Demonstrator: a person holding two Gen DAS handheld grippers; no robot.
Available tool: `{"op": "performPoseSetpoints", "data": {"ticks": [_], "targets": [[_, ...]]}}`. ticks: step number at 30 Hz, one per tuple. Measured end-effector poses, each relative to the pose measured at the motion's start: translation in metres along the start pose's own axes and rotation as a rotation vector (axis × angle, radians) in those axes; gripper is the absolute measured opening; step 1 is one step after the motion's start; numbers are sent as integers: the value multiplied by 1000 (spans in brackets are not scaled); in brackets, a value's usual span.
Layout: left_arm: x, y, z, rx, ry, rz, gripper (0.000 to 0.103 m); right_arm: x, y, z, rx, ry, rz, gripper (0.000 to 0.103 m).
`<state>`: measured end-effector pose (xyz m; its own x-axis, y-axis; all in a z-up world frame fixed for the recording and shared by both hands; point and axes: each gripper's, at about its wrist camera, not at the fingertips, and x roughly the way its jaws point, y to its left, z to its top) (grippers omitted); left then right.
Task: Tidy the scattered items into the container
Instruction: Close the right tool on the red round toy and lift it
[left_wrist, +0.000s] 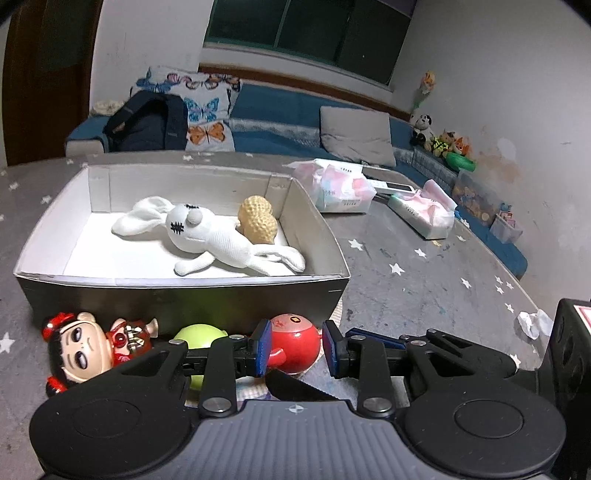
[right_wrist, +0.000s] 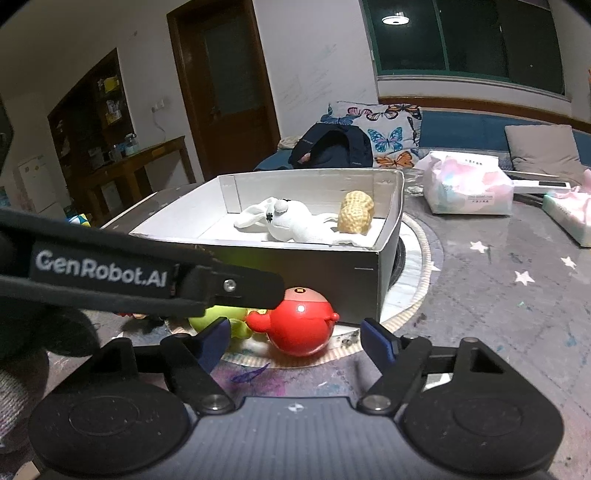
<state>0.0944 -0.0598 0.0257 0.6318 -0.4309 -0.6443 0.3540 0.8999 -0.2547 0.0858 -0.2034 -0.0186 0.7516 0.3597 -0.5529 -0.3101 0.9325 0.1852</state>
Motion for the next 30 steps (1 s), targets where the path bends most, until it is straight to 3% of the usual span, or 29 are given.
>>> {"op": "performPoseSetpoints", "data": {"ticks": [10, 30], "targets": [[21, 18, 12, -85, 94, -75, 32, 14, -6, 1, 27, 27, 58, 62], [38, 34, 17, -158, 155, -92, 37, 20, -11, 3, 52, 51, 80, 62]]}}
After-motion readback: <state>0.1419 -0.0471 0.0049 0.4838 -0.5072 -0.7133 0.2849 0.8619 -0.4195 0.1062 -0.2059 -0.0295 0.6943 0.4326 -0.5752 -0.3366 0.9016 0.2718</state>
